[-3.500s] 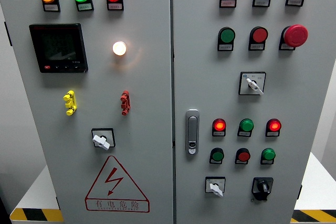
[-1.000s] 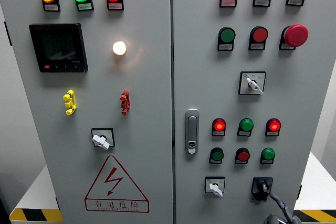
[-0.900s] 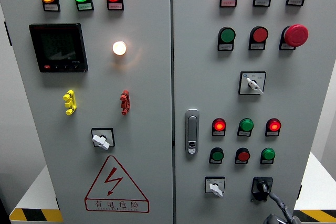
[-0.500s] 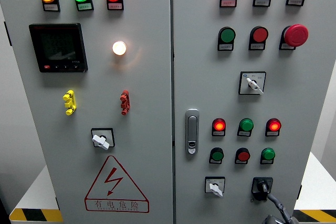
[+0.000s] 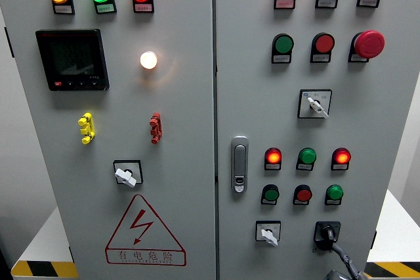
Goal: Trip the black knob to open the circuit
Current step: 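Grip the black rotary knob with the right hand and twist it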
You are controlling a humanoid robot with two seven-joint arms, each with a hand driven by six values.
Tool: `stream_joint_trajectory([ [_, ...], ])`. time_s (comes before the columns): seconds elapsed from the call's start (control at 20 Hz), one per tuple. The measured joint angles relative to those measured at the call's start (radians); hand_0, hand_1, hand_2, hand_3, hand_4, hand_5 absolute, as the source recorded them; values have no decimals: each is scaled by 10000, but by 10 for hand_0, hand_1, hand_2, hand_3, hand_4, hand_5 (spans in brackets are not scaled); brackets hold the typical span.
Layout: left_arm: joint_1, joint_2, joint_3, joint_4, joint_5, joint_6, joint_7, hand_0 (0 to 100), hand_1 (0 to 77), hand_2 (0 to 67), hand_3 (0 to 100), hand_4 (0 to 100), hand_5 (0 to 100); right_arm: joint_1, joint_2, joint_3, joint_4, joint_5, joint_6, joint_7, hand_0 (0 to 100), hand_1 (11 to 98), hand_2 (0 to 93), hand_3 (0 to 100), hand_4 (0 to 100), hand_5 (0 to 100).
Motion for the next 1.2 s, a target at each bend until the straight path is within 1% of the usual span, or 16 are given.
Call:
stream_joint_trajectory([
  [0.85,5,0,0,0,0,0,-2,0,0,195,262,99,86,2,1,-330,108,-2,-10,-31,1000,697,0,841,978,1000],
  [1.05,1,0,0,0,0,0,1,0,0,195,262,99,86,4,13,-385,226,-2,-10,-174,1000,692,0,842,978,1000],
  [1.2,0,0,0,0,0,0,1,0,0,195,262,99,86,21,14,-429,248,-2,-10,-211,1000,689,0,843,979,1000],
])
